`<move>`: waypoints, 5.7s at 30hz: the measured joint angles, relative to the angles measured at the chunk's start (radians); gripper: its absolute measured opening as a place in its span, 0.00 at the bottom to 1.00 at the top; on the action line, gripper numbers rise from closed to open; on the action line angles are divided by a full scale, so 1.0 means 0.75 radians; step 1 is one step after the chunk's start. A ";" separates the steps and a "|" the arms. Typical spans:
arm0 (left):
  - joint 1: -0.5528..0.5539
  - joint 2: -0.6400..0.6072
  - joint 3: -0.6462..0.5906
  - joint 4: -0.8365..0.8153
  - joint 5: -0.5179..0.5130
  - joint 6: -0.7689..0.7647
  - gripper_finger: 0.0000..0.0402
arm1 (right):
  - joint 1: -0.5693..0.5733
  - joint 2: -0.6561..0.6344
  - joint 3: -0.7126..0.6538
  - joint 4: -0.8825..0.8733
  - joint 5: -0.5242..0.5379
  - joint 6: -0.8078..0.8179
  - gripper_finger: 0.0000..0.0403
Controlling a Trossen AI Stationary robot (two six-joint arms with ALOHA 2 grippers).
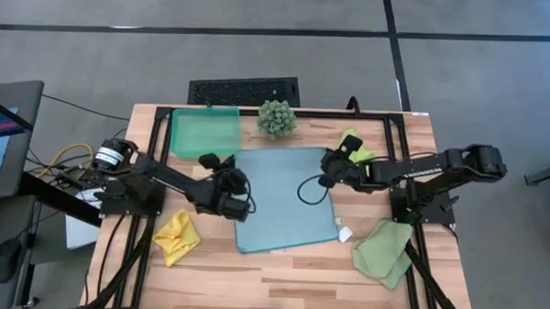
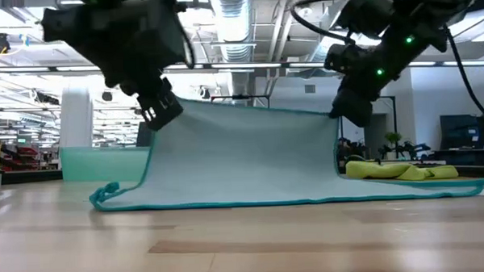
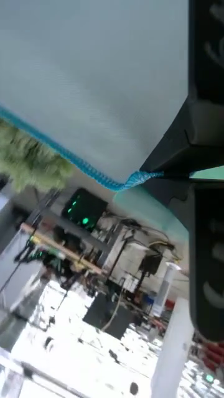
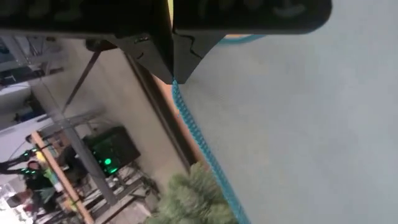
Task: Fold microfiber towels
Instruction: Fold the blue microfiber cloth
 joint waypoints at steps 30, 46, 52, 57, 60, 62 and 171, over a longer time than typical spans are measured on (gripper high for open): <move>-0.406 -0.032 -0.072 0.405 0.582 0.402 0.00 | 0.545 0.000 0.000 -0.482 -0.179 0.467 0.04; -0.588 0.018 -0.168 0.676 0.675 0.187 0.00 | 0.802 0.000 0.000 -0.519 -0.177 0.637 0.03; -0.593 0.078 -0.195 0.780 0.794 0.192 0.00 | 0.846 0.000 0.001 -0.564 -0.175 0.722 0.04; -0.623 0.091 -0.193 0.802 0.830 0.181 0.00 | 0.891 0.001 0.001 -0.579 -0.191 0.756 0.04; -0.650 0.091 -0.193 0.805 0.828 0.184 0.00 | 0.920 0.001 0.001 -0.564 -0.243 0.757 0.04; -0.660 0.091 -0.192 0.805 0.836 0.165 0.00 | 0.940 0.001 0.001 -0.559 -0.281 0.757 0.05; -0.693 0.250 0.132 0.315 0.902 0.273 0.22 | 1.042 0.141 0.001 -0.301 -0.520 0.487 0.08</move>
